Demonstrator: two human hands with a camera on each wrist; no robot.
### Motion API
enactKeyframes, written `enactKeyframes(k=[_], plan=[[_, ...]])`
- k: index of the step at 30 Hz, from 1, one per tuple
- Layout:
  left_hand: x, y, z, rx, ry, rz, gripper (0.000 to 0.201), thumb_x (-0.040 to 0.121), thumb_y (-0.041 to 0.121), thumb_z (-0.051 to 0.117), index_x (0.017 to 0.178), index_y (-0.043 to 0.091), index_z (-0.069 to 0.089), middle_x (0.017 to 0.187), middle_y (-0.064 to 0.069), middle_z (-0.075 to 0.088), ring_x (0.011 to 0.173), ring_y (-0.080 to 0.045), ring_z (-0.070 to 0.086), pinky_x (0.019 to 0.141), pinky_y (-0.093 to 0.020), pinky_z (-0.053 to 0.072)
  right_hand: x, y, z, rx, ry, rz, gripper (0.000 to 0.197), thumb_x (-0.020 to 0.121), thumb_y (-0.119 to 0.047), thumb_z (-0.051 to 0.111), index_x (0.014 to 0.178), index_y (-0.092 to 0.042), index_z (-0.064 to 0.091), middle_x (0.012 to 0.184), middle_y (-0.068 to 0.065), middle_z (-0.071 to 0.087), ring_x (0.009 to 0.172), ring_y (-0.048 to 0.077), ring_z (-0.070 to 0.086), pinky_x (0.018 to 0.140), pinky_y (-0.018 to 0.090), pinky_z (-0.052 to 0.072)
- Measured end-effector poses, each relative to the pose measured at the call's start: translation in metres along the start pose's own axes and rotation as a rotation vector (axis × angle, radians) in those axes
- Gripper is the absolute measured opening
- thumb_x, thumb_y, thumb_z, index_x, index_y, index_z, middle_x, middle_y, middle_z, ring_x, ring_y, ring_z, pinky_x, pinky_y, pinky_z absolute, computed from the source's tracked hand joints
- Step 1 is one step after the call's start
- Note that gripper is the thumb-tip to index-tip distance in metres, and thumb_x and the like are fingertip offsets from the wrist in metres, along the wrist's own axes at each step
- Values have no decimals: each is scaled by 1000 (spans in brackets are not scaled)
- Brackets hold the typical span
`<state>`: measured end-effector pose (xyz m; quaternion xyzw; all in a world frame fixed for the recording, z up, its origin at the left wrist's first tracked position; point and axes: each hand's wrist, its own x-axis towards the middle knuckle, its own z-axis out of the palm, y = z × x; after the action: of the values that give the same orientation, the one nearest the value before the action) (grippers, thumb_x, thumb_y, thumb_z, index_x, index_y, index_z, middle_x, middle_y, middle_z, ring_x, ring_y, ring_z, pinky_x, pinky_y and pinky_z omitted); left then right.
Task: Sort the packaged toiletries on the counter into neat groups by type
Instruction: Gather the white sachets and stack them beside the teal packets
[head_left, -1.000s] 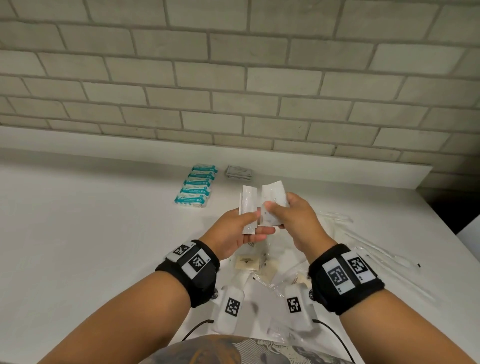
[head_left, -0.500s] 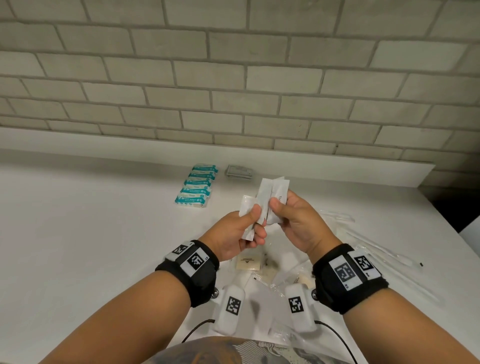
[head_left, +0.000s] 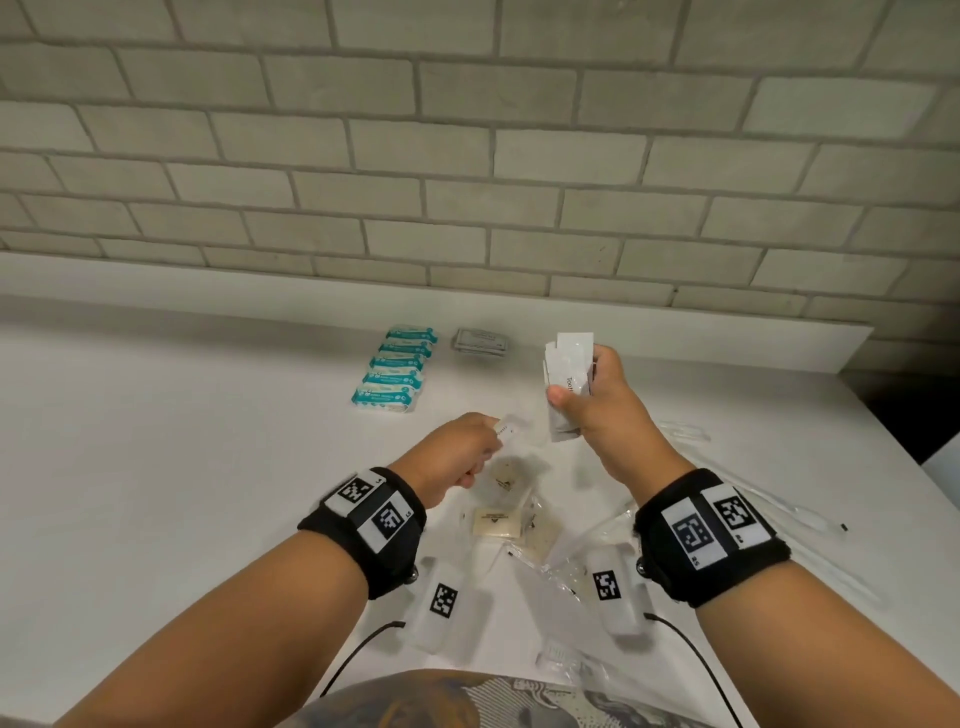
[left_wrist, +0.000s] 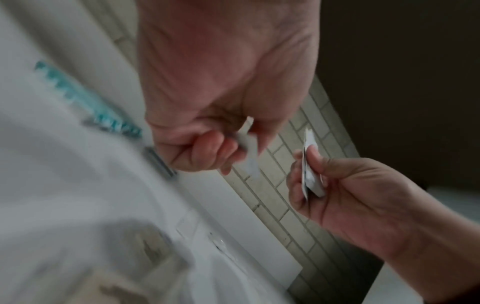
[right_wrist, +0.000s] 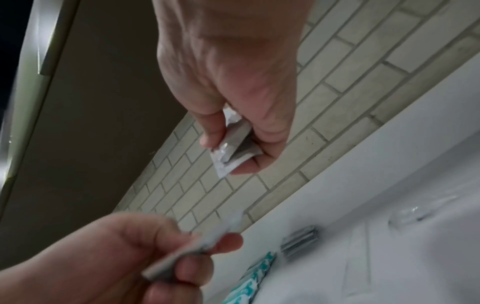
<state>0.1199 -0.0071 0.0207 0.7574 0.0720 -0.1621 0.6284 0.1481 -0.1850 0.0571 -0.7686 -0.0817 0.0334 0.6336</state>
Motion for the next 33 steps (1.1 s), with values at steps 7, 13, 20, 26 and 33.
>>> enactKeyframes(k=[7,13,20,26,33], plan=[[0,11,-15,305,43,267,22,76,14,78,90,25,67,72,6,54,65,-9,49,62,-20,39,-3,-17,3,-550,-320,-40,21,91,-19,61,111,-14,56,111,3,51,92,17,56,68,20,45],[0,22,-11,-233,112,310,18,95,21,55,111,14,54,90,-6,67,81,-17,62,71,-28,49,-12,-8,23,-300,-287,87,38,93,-20,59,123,-22,37,111,7,61,87,25,68,74,42,60],[-5,11,11,-453,-121,156,37,98,31,49,125,10,60,116,-10,67,111,-26,62,95,-39,47,-19,-9,38,-255,-377,14,97,91,-15,63,151,-35,-10,159,-1,19,133,18,45,86,23,51],[0,20,2,-644,35,186,19,98,12,48,114,5,56,78,-8,63,77,-23,65,79,-38,54,-20,-14,27,-707,-155,-197,118,66,-52,79,150,-40,-3,130,-1,43,117,15,47,97,34,43],[-5,25,10,-365,-124,124,23,92,3,43,99,11,63,76,-6,66,72,-17,64,58,-26,48,-22,-20,38,-943,-369,-512,127,63,-34,82,151,-33,-10,154,-2,16,145,15,8,122,38,9]])
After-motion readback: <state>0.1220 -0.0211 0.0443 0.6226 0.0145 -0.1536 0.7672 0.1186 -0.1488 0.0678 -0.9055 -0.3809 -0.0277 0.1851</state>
